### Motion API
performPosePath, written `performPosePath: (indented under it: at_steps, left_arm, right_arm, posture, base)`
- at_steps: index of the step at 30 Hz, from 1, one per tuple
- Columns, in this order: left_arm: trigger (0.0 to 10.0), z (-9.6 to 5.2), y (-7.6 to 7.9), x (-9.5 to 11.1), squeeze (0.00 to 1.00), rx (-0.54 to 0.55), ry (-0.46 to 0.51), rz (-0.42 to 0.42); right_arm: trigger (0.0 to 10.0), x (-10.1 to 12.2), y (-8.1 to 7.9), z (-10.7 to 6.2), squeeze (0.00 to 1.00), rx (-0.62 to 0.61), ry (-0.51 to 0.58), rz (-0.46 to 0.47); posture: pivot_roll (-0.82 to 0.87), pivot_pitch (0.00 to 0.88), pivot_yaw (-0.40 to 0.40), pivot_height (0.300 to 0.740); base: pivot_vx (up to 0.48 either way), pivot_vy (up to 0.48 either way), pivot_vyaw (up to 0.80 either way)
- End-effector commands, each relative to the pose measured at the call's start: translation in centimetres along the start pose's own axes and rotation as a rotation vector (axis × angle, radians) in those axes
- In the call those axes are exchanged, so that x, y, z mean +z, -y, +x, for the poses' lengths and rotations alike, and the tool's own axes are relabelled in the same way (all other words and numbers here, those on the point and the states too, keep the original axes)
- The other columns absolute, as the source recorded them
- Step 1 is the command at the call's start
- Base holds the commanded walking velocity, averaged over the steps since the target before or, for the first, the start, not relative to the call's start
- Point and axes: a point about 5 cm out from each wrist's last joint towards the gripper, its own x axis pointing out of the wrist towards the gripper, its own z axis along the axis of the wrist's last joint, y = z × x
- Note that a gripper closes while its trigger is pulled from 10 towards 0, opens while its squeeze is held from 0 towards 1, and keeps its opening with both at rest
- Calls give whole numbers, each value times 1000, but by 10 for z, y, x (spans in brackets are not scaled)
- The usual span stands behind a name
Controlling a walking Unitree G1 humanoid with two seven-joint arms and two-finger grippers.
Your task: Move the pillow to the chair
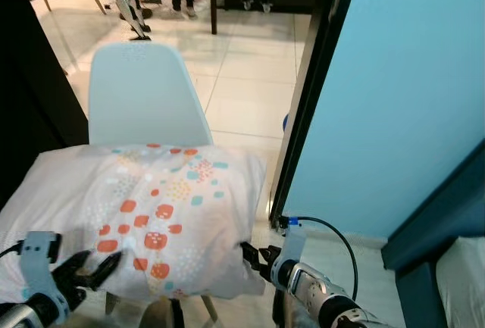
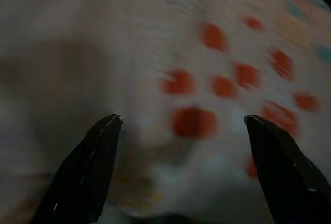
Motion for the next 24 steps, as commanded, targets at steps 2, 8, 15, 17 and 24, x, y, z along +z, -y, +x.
performPosePath:
  at_steps: [2, 8, 15, 17, 24]
  left_arm:
    - [10000, -4, -8, -12, 0, 84, -14, -22]
    - [10000, -5, -10, -50, 0, 296, 5, -114]
    - [10000, 6, 18, -96, 0, 290, -126, -138]
    - [10000, 6, 19, -99, 0, 295, -138, -137]
    - [10000, 14, 32, -112, 0, 337, -176, -97]
  right_arm:
    - [10000, 4, 0, 1, 0, -8, 28, 8]
    - [10000, 6, 6, -2, 0, -62, 45, 6]
    - [10000, 6, 15, -6, 0, -137, 46, -10]
    - [10000, 6, 15, -6, 0, -144, 45, -11]
    - [10000, 1, 26, -11, 0, -234, 31, -49]
  posture:
    - [49, 74, -76, 681]
    - [55, 80, -80, 710]
    - [54, 82, -78, 740]
    - [53, 82, -77, 740]
    - [46, 78, -68, 740]
  base:
    - [0, 0, 0]
    - [0, 0, 0]
    - [0, 0, 0]
    - [0, 0, 0]
    - [0, 0, 0]
